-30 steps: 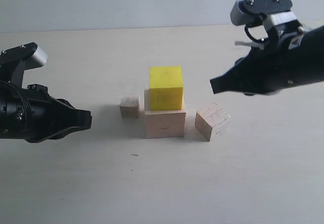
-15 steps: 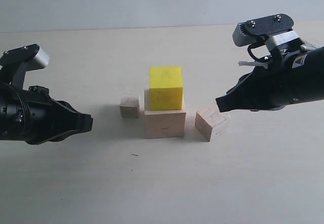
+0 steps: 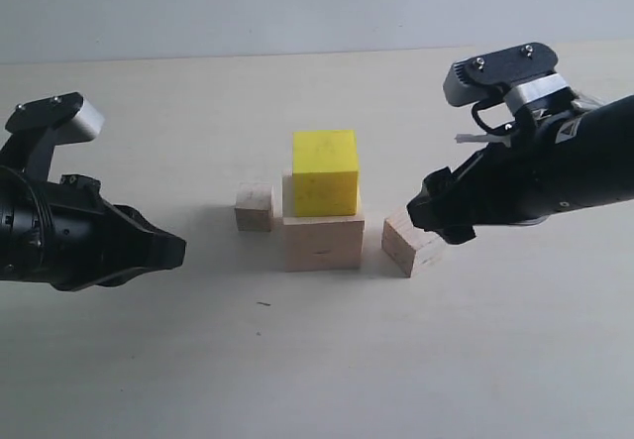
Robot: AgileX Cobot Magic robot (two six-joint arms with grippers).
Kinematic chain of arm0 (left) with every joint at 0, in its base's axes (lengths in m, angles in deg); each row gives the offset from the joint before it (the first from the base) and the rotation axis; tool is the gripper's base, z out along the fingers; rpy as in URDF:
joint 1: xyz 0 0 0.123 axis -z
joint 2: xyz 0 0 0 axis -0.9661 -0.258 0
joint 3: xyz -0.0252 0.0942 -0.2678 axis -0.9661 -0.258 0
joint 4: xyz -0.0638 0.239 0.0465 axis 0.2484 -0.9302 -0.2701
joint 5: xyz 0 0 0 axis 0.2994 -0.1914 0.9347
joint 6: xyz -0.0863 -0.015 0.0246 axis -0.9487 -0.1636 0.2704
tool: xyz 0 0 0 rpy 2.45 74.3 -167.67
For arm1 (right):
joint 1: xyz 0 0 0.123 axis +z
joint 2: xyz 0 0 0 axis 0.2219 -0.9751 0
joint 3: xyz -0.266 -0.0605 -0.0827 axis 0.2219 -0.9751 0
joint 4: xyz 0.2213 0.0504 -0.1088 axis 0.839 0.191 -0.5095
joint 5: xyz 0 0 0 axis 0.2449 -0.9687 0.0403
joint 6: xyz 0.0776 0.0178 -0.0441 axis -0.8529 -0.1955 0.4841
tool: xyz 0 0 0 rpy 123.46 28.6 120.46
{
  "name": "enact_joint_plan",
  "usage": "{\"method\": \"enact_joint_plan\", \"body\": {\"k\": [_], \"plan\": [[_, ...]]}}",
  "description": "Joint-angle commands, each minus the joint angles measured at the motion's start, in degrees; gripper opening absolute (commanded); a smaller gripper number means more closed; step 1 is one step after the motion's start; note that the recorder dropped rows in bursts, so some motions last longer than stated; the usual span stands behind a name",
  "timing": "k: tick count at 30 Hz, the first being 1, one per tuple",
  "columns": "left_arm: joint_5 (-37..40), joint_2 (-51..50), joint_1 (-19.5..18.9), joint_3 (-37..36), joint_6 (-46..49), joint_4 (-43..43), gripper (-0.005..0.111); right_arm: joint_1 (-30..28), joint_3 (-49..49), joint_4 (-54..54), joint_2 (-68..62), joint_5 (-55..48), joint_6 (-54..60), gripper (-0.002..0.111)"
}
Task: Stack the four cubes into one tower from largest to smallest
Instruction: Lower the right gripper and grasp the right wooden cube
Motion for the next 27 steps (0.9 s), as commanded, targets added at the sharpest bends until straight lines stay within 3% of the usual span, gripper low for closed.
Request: {"method": "enact_joint_plan", "body": {"k": [1,6,18,21,27], "plan": [[0.34,0.47,0.0,-0.07,1.09,-0.27,0.0,-0.2,0.87,2.96,-4.72,1.31,4.11,0.078],[0.56,0.47,0.0,-0.07,1.55,-0.27,0.0,-0.2,2.64,6.49,-9.07,1.63,12.25,0.078],[1.28,0.47,0.0,-0.07,1.77,-0.27,0.0,-0.2,2.8,6.49,-14.79,4.18,13.4,0.077],[1.27,0.47,0.0,-0.07,2.0,-0.27,0.0,-0.2,2.8,6.49,-15.31,4.75,13.4,0.07],[1.27,0.47,0.0,-0.07,2.0,-0.27,0.0,-0.2,2.8,6.49,-15.42,5.94,13.27,0.04]]}}
